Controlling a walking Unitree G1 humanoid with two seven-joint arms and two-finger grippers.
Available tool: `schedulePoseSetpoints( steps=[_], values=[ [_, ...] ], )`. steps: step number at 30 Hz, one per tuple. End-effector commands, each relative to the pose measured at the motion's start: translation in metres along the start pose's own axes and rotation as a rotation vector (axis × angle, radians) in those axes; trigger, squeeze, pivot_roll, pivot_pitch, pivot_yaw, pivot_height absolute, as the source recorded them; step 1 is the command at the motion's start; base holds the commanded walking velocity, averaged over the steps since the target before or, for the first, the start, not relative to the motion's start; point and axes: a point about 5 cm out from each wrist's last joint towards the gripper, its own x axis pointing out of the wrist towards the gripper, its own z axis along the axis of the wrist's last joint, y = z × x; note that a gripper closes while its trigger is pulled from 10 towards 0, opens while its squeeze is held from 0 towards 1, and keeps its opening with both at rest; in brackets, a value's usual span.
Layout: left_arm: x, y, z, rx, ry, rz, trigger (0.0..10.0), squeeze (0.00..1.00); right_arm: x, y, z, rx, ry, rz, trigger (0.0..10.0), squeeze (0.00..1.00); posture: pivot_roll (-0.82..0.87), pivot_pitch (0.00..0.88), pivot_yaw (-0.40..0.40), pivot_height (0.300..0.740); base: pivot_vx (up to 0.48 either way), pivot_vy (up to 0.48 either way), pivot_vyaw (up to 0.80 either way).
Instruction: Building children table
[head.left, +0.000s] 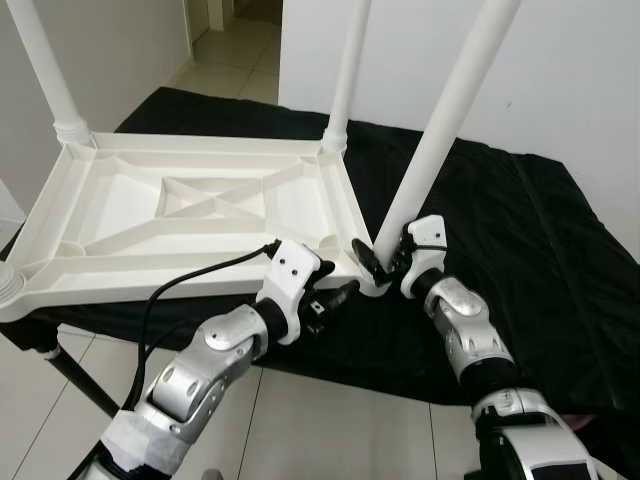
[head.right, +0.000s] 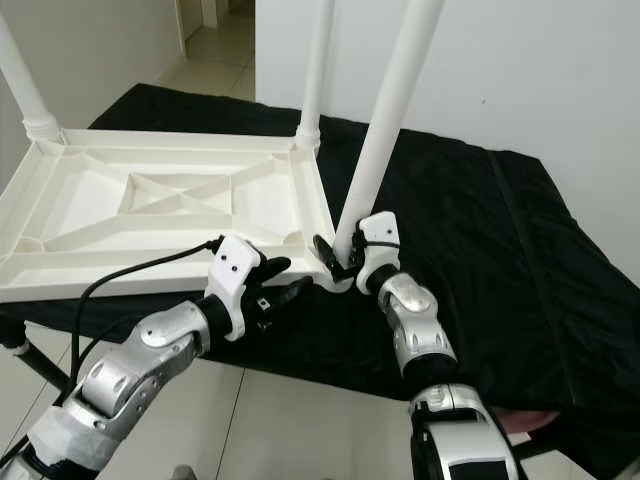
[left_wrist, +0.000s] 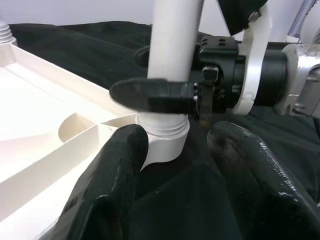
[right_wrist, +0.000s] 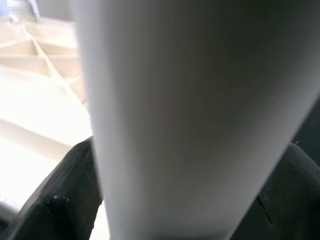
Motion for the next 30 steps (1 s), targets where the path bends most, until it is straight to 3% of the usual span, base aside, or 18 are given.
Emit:
schedulePoseSetpoints(
  steps=[1, 3, 4, 5, 6, 8, 9, 21, 22, 30],
  values=[
    [0.001, -0.008, 0.001, 0.003, -0.001, -0.137, 10.0, 0.0, 0.002, 0.002, -0.006, -0.005, 0.044, 0.052, 10.0, 0.0, -0.01, 0.0, -0.089, 0.74, 0.0, 0.0, 0.0],
    [0.0, -0.008, 0.0, 0.003, 0.001, -0.14, 10.0, 0.0, 0.005, 0.004, -0.008, -0.007, 0.062, 0.073, 10.0, 0.0, -0.01, 0.0, -0.089, 0.74, 0.0, 0.0, 0.0],
    [0.0, -0.009, 0.0, 0.002, 0.002, -0.141, 10.0, 0.0, 0.007, 0.005, -0.01, -0.008, 0.075, 0.09, 8.3, 0.0, -0.01, 0.0, -0.088, 0.74, 0.0, 0.0, 0.0],
    [0.0, -0.009, 0.0, 0.002, 0.003, -0.142, 10.0, 0.0, 0.008, 0.006, -0.011, -0.013, 0.087, 0.103, 5.4, 0.0, -0.01, 0.0, -0.088, 0.74, 0.0, 0.0, 0.0],
    [0.0, -0.009, 0.0, 0.001, 0.003, -0.142, 10.0, 0.0, 0.009, 0.007, -0.012, -0.011, 0.092, 0.116, 0.5, 0.0, -0.01, 0.0, -0.088, 0.74, 0.0, 0.0, 0.0],
    [0.0, -0.009, 0.0, 0.001, 0.004, -0.142, 10.0, 0.0, 0.009, 0.008, -0.014, -0.005, 0.1, 0.131, 0.5, 0.0, -0.01, 0.0, -0.088, 0.74, 0.0, 0.0, 0.0],
    [0.0, -0.009, 0.0, 0.001, 0.004, -0.141, 10.0, 0.0, 0.009, 0.009, -0.015, -0.001, 0.103, 0.137, 0.0, 0.0, 0.0, 0.0, -0.088, 0.74, 0.0, 0.0, 0.0],
    [-0.001, -0.01, -0.001, 0.0, 0.01, -0.141, 10.0, 0.0, 0.004, 0.01, -0.024, 0.009, 0.112, 0.159, 0.0, 0.0, 0.0, 0.0, -0.09, 0.74, 0.0, 0.0, 0.0],
    [-0.001, -0.01, -0.003, 0.003, 0.018, -0.141, 10.0, 0.0, 0.003, 0.01, -0.026, 0.015, 0.112, 0.143, 10.0, 0.0, 0.0, 0.0, -0.093, 0.74, 0.0, 0.0, 0.0],
    [-0.001, -0.011, -0.008, 0.01, 0.035, -0.146, 10.0, 0.0, -0.002, 0.007, -0.031, 0.037, 0.104, 0.036, 10.0, 0.0, -0.01, 0.0, -0.096, 0.74, 0.0, 0.0, 0.0]
  ],
)
